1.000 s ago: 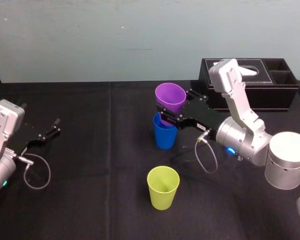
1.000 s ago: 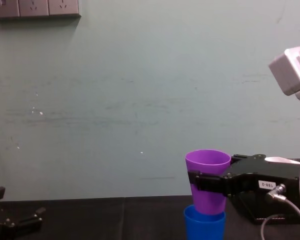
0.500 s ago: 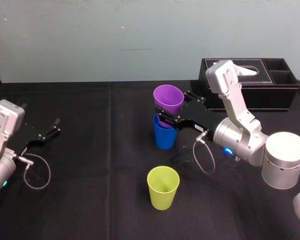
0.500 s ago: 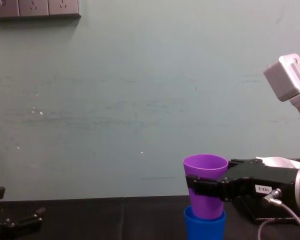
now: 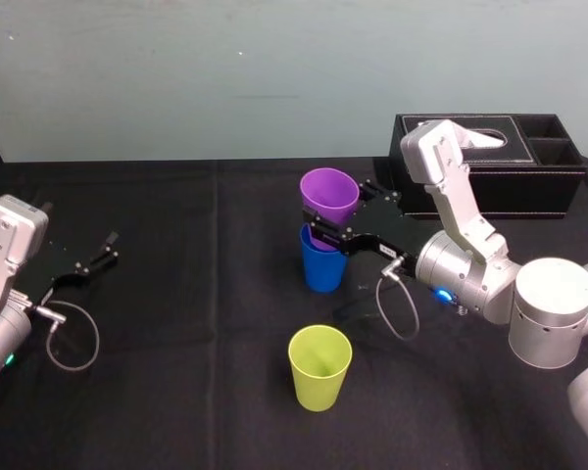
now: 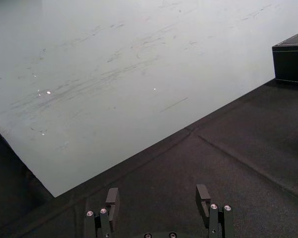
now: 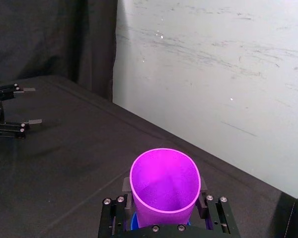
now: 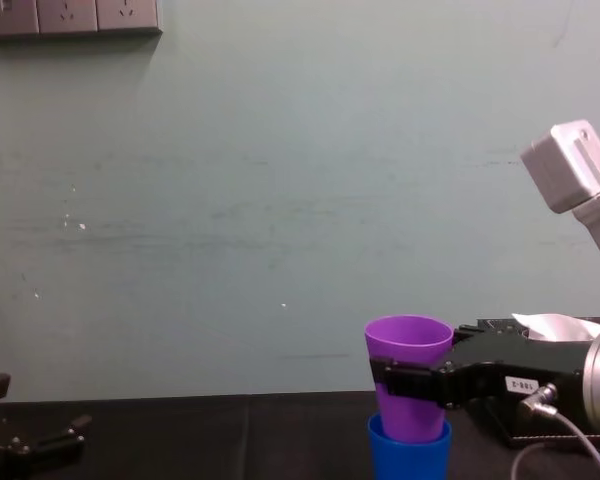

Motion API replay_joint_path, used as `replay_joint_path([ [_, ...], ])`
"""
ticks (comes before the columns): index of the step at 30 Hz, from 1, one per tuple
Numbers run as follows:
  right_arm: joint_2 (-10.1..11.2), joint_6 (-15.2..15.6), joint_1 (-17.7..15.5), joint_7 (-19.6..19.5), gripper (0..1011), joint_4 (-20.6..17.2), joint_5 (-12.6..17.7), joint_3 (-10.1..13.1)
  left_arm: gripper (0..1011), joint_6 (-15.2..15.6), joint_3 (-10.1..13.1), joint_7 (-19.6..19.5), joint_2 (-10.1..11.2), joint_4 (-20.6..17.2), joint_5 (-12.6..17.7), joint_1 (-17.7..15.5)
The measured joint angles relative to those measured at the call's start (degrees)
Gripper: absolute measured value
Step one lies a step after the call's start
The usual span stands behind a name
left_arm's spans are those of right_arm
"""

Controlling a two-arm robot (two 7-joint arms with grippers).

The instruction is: Stack the three plastic cups sequentially using one hand.

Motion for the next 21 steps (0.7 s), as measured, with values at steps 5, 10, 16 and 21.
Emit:
replay_joint_path([
  [5, -0.2, -0.2, 0.2, 0.1, 729, 0.7, 0.0, -0.1, 1010, 0.0, 0.0, 0.0, 0.0, 0.0, 0.0, 0.0],
  [10, -0.3, -0.4, 0.3, 0.3, 729, 1.3, 0.0, -0.3, 1010, 0.0, 0.0, 0.0, 0.0, 0.0, 0.0, 0.0],
  [16, -0.4, -0.5, 0.2, 0.6, 729, 1.8, 0.2, -0.4, 1010, 0.0, 0.0, 0.0, 0.0, 0.0, 0.0, 0.0],
  [21, -0.4, -0.5, 0.1, 0.7, 729, 2.1, 0.4, -0.4, 1010, 0.0, 0.0, 0.0, 0.0, 0.0, 0.0, 0.0],
])
